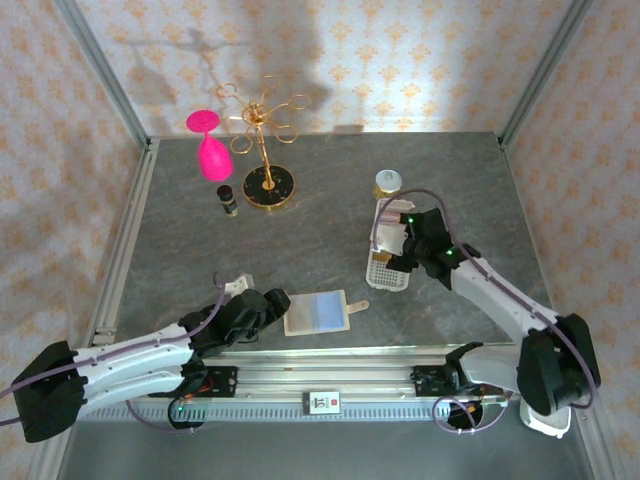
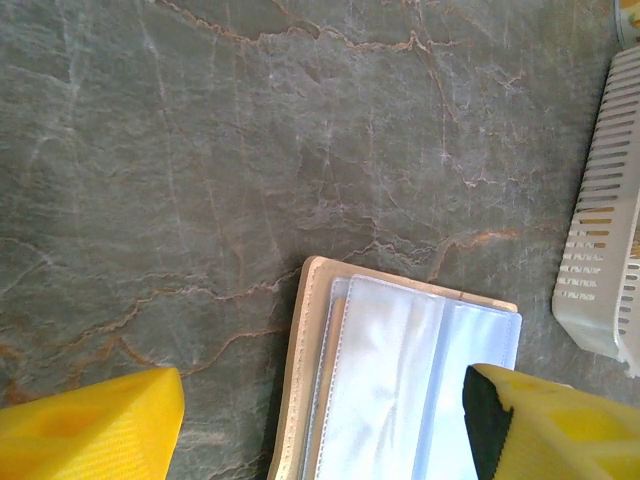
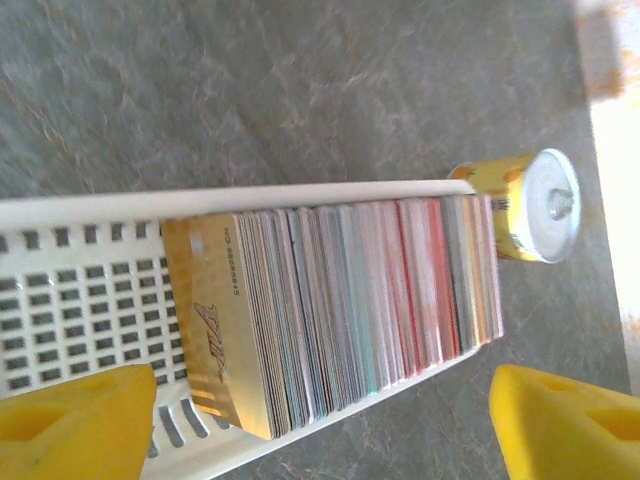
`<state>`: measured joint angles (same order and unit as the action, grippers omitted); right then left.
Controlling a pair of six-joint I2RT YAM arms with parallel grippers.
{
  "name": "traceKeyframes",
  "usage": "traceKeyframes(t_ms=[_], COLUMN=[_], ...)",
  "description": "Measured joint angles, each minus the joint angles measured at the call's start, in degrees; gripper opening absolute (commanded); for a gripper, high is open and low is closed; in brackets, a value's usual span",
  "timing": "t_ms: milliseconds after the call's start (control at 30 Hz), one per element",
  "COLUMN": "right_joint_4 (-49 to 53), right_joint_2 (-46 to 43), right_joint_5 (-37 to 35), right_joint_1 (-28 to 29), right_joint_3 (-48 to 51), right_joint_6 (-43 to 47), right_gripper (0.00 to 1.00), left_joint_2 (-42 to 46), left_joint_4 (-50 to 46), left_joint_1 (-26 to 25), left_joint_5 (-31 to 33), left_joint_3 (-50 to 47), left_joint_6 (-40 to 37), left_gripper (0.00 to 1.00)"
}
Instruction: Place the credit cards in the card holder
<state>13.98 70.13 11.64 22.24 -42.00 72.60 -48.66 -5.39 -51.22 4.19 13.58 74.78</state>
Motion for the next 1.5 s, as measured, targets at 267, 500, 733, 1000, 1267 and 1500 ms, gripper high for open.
traceKeyframes(t_ms=[267,500,733,1000,1267,1500], right_joint_4=[-5.31,-10.27,-12.63,-12.26,-11.28,-10.51], right_joint_2=[8.24,11.30,12.98,13.77,13.75,12.94], right_joint_5=[2.51,3.41,3.48,4.00,4.07,4.04], right_joint_1=[-1.66,-1.66,-1.66,-1.53,-1.40,-1.40], right_joint_3=[0.00,0.00,0.00,0.00,0.02,0.22], right_joint_6=[7.41,10.08,11.15,12.24,12.68,13.70], right_gripper=[0.86,0.87,0.86,0.72,0.59,0.41], left_joint_2=[1.05,1.07,0.44,-0.20,-0.31,-2.21], left_joint_4=[-2.43,-2.93,-2.89,-2.75,-2.27,-0.70], left_joint_1=[2.56,2.64,3.02,3.93,4.15,4.79], left_joint_5=[0.83,0.81,0.63,0.13,-0.76,-1.49], left_joint_3=[3.13,3.37,3.34,3.19,2.43,2.32], left_joint_6=[-2.78,-2.91,-2.95,-3.32,-3.32,-3.32], left_gripper=[0.75,0.73,0.73,0.72,0.70,0.70])
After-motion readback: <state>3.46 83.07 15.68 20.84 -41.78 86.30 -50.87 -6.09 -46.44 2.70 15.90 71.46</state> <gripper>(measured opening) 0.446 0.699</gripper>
